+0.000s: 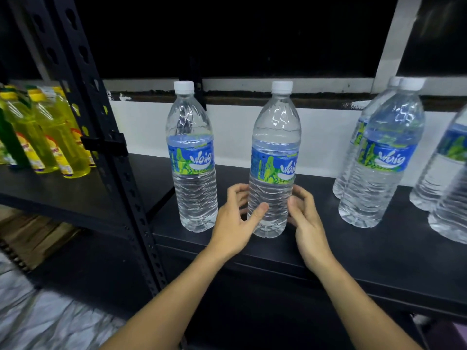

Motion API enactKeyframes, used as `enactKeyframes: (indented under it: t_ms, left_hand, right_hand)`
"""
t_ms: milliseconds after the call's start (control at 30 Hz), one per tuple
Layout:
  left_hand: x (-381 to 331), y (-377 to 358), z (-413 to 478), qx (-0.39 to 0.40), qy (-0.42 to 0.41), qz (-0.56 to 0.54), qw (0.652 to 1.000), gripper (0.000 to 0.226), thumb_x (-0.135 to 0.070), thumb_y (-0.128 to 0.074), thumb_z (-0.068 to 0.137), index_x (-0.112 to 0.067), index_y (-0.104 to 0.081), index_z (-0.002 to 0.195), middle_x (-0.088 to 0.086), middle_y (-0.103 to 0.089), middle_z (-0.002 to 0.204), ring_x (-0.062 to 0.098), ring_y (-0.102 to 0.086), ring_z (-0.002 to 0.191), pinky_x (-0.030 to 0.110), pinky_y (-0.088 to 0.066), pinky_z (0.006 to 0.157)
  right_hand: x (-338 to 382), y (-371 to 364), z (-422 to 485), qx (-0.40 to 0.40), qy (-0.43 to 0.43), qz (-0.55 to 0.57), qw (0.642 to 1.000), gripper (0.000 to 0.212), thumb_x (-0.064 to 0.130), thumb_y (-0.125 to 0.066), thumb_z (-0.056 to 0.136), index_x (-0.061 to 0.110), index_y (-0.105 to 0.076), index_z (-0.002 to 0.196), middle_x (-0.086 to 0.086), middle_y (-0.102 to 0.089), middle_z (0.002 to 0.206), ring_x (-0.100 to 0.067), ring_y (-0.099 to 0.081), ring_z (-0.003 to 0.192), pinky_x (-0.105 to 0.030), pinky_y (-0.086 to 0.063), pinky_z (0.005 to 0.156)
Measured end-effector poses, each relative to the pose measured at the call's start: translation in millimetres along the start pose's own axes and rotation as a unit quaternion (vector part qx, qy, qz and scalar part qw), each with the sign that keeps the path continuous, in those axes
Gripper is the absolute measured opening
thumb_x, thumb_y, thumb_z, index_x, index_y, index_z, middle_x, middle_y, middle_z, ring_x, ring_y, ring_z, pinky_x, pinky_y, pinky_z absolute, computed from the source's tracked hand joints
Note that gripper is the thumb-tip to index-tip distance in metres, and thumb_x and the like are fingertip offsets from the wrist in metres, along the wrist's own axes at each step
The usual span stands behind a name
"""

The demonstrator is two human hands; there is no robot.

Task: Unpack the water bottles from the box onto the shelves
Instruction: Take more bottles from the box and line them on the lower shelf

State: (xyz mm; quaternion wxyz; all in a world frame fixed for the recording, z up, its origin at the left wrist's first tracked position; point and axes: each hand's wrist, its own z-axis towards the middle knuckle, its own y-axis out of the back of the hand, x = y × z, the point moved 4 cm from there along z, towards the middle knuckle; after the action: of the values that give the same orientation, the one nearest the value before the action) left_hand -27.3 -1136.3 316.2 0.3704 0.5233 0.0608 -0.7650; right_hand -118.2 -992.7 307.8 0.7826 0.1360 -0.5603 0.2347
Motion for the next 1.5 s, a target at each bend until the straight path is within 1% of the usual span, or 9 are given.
enactKeyframes:
  t_ms: [200,433,533,700,833,1067,1233,1367,1500]
  left_hand:
    - [7,1,-3,-0.03,-0.045,0.074,0.996,0.049,-0.051,-0.056,0.098,-0.028,-0.049,0.141,-0.014,-0.052,0.119,0.005,-0.062,0.096,0.017,-0.052,0.086]
    - [9,0,-2,-0.012,-0.037,0.06,0.997,0.036,-0.036,-0.051,0.105,-0.022,-0.051,0.138,-0.014,-0.061,0.128,-0.005,-0.061,0.108,0.008,-0.047,0.084]
    - [12,1,1,0.007,-0.022,0.079,0.997,0.035,-0.035,-0.044,0.108,-0.026,-0.05,0.142,-0.018,-0.062,0.129,-0.014,-0.057,0.111,0.004,-0.042,0.086]
    - [16,0,4,0.026,-0.016,0.103,0.994,0.042,-0.041,-0.036,0.11,-0.032,-0.044,0.15,-0.012,-0.059,0.139,0.0,-0.054,0.127,0.02,-0.04,0.107]
    - [16,0,4,0.005,-0.028,0.119,0.993,0.043,-0.038,-0.035,0.11,-0.028,-0.046,0.151,-0.01,-0.056,0.131,0.002,-0.053,0.122,0.023,-0.041,0.106]
    - [20,-3,3,-0.01,-0.006,0.105,0.994,0.044,-0.052,-0.045,0.101,-0.035,-0.047,0.142,-0.02,-0.062,0.13,-0.003,-0.061,0.113,0.039,-0.056,0.093]
    - [21,-6,0,-0.016,0.006,0.149,0.989,0.055,-0.049,-0.07,0.088,-0.036,-0.049,0.136,-0.022,-0.064,0.128,-0.006,-0.06,0.113,0.026,-0.052,0.094]
    - [22,-9,3,-0.022,0.005,0.244,0.97,0.026,-0.038,-0.074,0.084,-0.024,-0.069,0.105,-0.012,-0.071,0.112,0.01,-0.063,0.107,0.032,-0.05,0.094]
    - [22,-12,5,0.012,0.003,0.279,0.96,0.031,-0.042,-0.073,0.084,-0.021,-0.075,0.107,-0.008,-0.074,0.112,0.015,-0.061,0.111,0.035,-0.048,0.099]
  right_hand:
    - [-1,-1,3,0.017,-0.011,-0.027,0.999,0.09,0.067,-0.059,0.082,0.032,-0.032,0.161,0.02,-0.059,0.133,-0.003,-0.058,0.127,-0.047,-0.044,0.115]
    - [0,3,0,0.027,0.033,-0.092,0.995,0.07,0.054,-0.064,0.084,0.038,-0.049,0.15,0.003,-0.047,0.114,-0.004,-0.06,0.106,-0.01,-0.045,0.092]
    - [-1,2,-2,0.039,0.051,-0.096,0.993,0.069,0.056,-0.073,0.082,0.034,-0.05,0.144,0.009,-0.055,0.13,-0.001,-0.06,0.117,-0.024,-0.049,0.1]
    - [-6,2,0,0.014,0.039,-0.104,0.994,0.064,0.03,-0.082,0.083,0.031,-0.045,0.135,0.019,-0.064,0.131,-0.003,-0.065,0.118,-0.04,-0.054,0.105]
    - [-1,2,7,0.015,0.055,-0.15,0.987,0.079,0.039,-0.086,0.08,0.04,-0.044,0.147,0.018,-0.063,0.133,-0.007,-0.066,0.114,-0.035,-0.057,0.096]
    - [-1,-1,22,-0.004,0.063,-0.222,0.973,0.062,0.03,-0.083,0.083,0.055,-0.05,0.13,0.017,-0.057,0.112,-0.009,-0.063,0.111,-0.036,-0.052,0.1]
    - [-7,-1,43,0.0,0.061,-0.234,0.97,0.057,0.031,-0.082,0.086,0.04,-0.055,0.135,0.02,-0.056,0.11,-0.017,-0.062,0.117,-0.037,-0.05,0.102]
    - [-11,-3,66,-0.004,0.059,-0.248,0.967,0.051,0.033,-0.081,0.085,0.036,-0.059,0.131,0.025,-0.053,0.107,-0.023,-0.063,0.119,-0.045,-0.05,0.105]
    - [-15,-6,91,-0.003,0.042,-0.266,0.963,0.052,0.032,-0.079,0.087,0.026,-0.059,0.135,0.019,-0.056,0.111,-0.024,-0.061,0.123,-0.043,-0.048,0.107]
